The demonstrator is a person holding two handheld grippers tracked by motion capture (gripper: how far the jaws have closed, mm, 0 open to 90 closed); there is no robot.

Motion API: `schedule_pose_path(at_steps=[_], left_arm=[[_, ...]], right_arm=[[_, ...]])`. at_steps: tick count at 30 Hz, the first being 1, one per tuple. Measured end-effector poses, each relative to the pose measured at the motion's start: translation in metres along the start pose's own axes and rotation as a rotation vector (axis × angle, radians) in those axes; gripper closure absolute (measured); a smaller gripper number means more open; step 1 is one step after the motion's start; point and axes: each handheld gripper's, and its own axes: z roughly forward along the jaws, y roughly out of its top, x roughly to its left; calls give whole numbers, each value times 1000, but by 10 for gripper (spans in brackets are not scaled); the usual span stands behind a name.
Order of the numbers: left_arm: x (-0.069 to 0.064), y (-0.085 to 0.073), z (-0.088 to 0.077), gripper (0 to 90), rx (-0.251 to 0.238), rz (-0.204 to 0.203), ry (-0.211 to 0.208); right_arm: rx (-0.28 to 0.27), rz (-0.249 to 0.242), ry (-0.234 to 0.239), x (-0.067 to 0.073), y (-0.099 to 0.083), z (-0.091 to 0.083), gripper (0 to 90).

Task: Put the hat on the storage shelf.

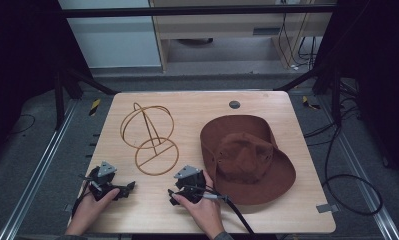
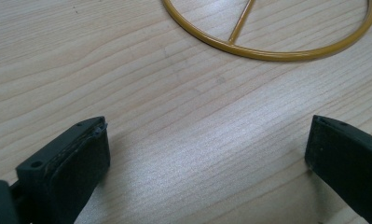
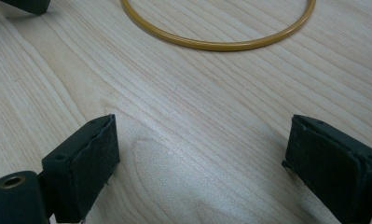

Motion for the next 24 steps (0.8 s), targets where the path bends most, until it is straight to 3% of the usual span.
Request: schedule_pose_path(at_steps=[18, 24], left_arm=[[-2, 0, 0, 0, 2, -1, -5], [-2, 0, 0, 0, 2, -1, -5]], right_arm=[[9, 2, 4, -1, 1, -2, 119], [-16, -30, 39, 4, 11, -22, 98]])
